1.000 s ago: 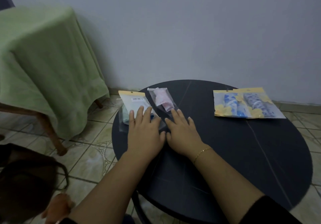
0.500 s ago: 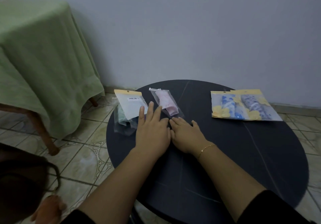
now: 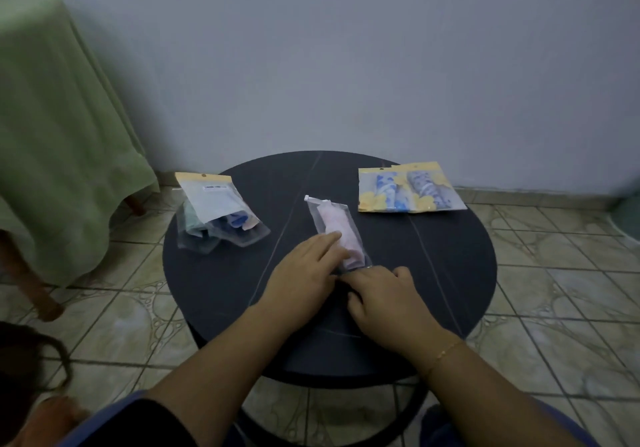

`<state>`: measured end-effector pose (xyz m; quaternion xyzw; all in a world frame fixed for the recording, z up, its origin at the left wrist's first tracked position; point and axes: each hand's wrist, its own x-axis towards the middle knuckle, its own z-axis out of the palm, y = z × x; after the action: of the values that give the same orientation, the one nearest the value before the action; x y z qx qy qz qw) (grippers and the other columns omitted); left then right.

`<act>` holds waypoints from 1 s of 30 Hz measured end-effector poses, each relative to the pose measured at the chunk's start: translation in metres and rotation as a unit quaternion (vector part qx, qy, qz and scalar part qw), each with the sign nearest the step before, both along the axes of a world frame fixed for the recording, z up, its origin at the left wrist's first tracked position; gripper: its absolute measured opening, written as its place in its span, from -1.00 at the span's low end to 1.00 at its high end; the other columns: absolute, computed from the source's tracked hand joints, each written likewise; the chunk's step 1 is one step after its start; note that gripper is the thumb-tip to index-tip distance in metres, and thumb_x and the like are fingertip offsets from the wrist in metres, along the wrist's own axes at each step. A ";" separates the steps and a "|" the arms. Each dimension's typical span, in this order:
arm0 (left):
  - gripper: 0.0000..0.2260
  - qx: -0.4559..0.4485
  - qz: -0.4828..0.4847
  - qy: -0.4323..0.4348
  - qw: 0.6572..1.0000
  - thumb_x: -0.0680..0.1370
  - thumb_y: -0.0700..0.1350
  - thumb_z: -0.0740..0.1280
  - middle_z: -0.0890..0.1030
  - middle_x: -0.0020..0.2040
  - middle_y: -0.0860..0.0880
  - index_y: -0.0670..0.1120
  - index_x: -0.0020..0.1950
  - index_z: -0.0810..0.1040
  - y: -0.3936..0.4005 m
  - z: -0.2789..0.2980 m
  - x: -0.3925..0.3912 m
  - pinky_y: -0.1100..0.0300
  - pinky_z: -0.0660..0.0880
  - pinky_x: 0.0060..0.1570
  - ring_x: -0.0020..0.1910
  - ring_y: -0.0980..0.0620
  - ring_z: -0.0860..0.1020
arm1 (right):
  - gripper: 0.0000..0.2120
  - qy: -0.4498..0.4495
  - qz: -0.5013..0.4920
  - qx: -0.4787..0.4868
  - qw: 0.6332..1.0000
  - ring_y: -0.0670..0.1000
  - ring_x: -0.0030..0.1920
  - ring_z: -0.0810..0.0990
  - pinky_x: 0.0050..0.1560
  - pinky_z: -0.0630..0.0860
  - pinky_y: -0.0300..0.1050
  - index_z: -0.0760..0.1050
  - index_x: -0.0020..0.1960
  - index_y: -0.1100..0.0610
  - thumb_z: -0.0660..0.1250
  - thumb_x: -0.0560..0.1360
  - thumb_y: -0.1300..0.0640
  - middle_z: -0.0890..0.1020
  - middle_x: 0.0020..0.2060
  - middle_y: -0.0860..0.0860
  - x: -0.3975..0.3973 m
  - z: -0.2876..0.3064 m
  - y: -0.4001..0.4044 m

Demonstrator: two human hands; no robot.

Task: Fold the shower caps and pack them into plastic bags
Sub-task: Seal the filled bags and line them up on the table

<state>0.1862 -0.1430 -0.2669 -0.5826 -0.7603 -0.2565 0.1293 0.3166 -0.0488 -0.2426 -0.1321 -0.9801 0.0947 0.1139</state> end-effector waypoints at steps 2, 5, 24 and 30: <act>-0.74 -0.012 -0.005 -0.002 1.000 0.45 -0.08 0.18 0.56 0.22 -0.12 -0.08 0.08 0.52 -0.002 -0.001 0.005 0.17 0.49 0.07 0.16 -0.02 0.51 | -0.69 0.046 -0.003 -0.068 0.997 -0.02 -0.02 0.52 0.07 0.35 -0.03 0.43 0.22 -0.08 0.13 0.53 0.15 0.57 0.04 -0.10 0.006 0.002 0.001; -0.70 -0.033 -0.015 0.006 0.999 0.47 -0.05 0.15 0.56 0.23 -0.08 -0.12 0.06 0.57 -0.005 -0.004 0.011 0.20 0.54 -0.08 0.13 -0.03 0.57 | -0.80 0.131 -0.035 -0.145 0.980 0.00 -0.16 0.51 -0.11 0.48 -0.06 0.43 0.11 0.01 0.23 0.52 0.18 0.46 -0.02 -0.06 0.011 -0.001 0.006; -0.85 0.002 -0.050 0.037 0.998 0.40 -0.08 0.19 0.64 0.10 -0.03 -0.07 -0.21 0.53 -0.005 -0.007 0.007 0.28 0.45 -0.07 -0.01 0.04 0.60 | -0.87 0.173 -0.044 0.009 0.984 0.07 -0.26 0.54 -0.31 0.45 -0.06 0.61 -0.14 0.09 0.39 0.37 0.06 0.59 -0.28 0.00 -0.012 -0.025 0.036; -0.88 0.002 -0.058 0.015 0.998 0.42 -0.08 0.18 0.66 0.04 0.00 -0.06 -0.26 0.47 -0.005 -0.008 0.004 0.17 0.51 -0.10 -0.07 0.04 0.60 | -0.86 0.187 -0.083 0.100 0.974 0.04 -0.40 0.47 -0.40 0.31 -0.15 0.54 -0.34 0.07 0.45 0.30 0.03 0.52 -0.43 -0.02 -0.023 -0.030 0.033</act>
<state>0.1900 -0.1476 -0.2749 -0.6294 -0.7227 -0.2560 0.1265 0.2935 -0.0161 -0.2730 -0.1811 -0.9317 0.0097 0.3148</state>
